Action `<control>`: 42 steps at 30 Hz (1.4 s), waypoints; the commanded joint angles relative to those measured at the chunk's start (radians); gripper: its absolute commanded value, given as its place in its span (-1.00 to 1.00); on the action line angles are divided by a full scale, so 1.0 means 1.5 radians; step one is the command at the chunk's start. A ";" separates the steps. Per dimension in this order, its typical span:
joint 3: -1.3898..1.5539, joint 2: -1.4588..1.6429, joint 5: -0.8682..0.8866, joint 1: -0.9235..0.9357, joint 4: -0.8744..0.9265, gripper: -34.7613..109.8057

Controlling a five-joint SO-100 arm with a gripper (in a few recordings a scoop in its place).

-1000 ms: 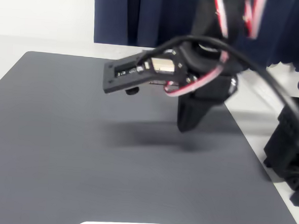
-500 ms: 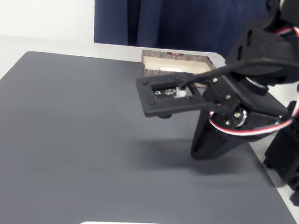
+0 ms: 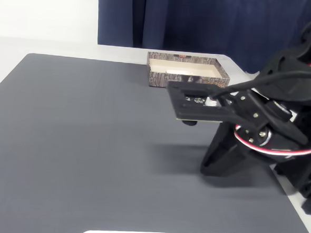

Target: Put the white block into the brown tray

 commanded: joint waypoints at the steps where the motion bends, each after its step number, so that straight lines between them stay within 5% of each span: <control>1: 0.010 0.052 0.004 0.003 0.002 -0.52; 42: 0.082 0.176 0.037 0.014 0.208 -0.52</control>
